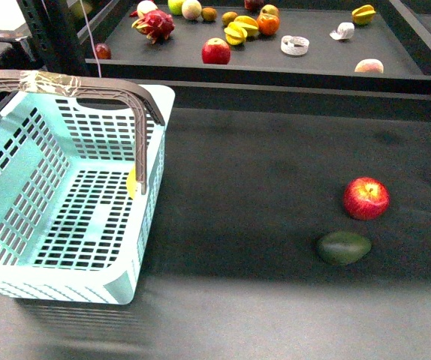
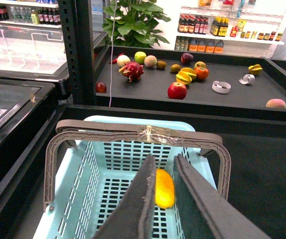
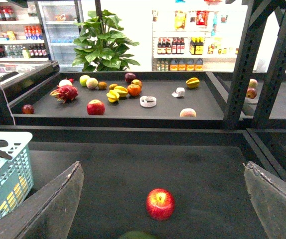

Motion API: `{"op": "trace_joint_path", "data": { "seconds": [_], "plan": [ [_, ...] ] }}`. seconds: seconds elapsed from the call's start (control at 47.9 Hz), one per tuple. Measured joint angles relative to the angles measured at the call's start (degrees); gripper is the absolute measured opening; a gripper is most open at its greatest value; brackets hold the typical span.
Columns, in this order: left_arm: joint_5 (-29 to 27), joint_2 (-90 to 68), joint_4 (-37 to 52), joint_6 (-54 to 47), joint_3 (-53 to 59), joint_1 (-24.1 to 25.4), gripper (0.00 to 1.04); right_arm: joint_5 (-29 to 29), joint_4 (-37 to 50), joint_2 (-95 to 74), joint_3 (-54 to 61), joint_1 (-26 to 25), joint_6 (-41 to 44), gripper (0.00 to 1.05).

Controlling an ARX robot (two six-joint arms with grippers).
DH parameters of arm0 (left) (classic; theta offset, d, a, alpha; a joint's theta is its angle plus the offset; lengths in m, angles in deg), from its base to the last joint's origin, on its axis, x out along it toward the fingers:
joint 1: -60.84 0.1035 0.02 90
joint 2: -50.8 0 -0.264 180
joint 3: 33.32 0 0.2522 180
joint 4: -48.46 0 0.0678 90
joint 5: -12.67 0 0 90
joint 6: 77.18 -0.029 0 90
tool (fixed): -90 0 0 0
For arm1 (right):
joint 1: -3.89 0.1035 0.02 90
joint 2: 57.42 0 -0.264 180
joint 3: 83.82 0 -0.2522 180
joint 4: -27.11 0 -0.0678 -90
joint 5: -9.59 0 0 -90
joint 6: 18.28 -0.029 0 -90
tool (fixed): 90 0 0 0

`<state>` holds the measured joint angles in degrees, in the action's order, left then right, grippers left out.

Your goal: Pick mango with right arm and hold basket with left

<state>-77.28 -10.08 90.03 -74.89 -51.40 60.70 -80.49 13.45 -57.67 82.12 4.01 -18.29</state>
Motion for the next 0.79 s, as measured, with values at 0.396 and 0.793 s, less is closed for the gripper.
{"op": "trace_joint_path", "data": {
  "seconds": [0.396, 0.793],
  "plan": [
    [0.0, 19.6, -15.5, -1.4, 3.2, 0.0, 0.04, 0.0, 0.0, 0.0, 0.0, 0.0, 0.0, 0.96],
    [0.0, 36.7, -31.1, -1.7, 3.2, 0.0, 0.04, 0.0, 0.0, 0.0, 0.0, 0.0, 0.0, 0.96]
  ]
}}
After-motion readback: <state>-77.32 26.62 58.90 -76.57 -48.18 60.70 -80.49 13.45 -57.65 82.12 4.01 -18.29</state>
